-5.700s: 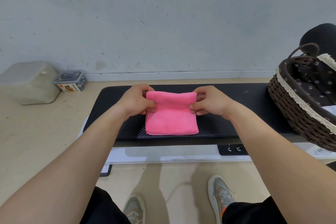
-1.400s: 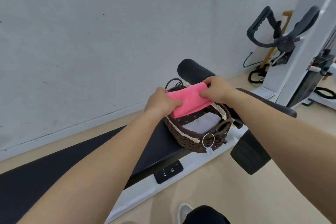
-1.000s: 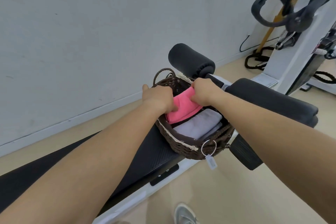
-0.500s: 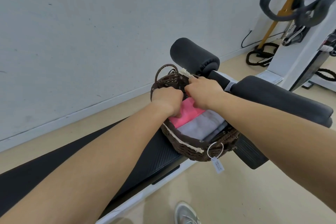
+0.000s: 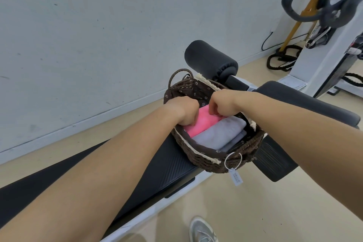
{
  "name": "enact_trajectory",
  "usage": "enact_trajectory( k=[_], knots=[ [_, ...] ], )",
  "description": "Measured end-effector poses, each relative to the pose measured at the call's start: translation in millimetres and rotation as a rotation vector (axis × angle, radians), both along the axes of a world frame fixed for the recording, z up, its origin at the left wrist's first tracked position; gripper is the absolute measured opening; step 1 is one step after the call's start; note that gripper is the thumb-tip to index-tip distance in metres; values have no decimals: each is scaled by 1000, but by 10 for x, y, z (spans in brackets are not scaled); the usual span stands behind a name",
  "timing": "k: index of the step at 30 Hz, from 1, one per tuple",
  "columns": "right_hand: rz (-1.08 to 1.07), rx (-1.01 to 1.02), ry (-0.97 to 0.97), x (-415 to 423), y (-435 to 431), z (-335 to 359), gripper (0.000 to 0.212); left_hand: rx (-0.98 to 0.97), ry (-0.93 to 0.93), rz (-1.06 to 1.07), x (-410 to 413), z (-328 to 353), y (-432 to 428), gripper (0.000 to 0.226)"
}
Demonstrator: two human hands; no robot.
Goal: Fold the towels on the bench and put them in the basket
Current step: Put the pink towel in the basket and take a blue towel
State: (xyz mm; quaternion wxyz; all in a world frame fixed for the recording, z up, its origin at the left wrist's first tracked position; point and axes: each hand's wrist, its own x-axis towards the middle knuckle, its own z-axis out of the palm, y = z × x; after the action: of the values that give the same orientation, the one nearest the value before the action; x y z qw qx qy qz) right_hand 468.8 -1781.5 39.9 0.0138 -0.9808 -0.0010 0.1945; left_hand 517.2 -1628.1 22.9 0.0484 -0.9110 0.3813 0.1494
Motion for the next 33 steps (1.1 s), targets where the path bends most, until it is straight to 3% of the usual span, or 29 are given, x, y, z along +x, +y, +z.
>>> enact_trajectory(
  k=[4,9,14,24,28,33],
  knots=[
    [-55,55,-112,-120,127,144,41,-139,31,61,-114,164,119,15],
    [-88,63,-247,-380,345,427,38,-191,-87,103,-394,499,480,20],
    [-56,7,-325,-789,683,828,10,-187,-155,163,-755,814,964,34],
    [-5,-57,-420,-1517,1528,1106,28,-129,-229,331,-1603,1253,1974,49],
    [47,-42,-427,-1607,1850,1079,47,-127,-236,384,-1792,1182,2343,52],
    [96,-5,-417,-1346,2160,892,51,-152,-213,485,-1599,956,2747,54]
  ],
)
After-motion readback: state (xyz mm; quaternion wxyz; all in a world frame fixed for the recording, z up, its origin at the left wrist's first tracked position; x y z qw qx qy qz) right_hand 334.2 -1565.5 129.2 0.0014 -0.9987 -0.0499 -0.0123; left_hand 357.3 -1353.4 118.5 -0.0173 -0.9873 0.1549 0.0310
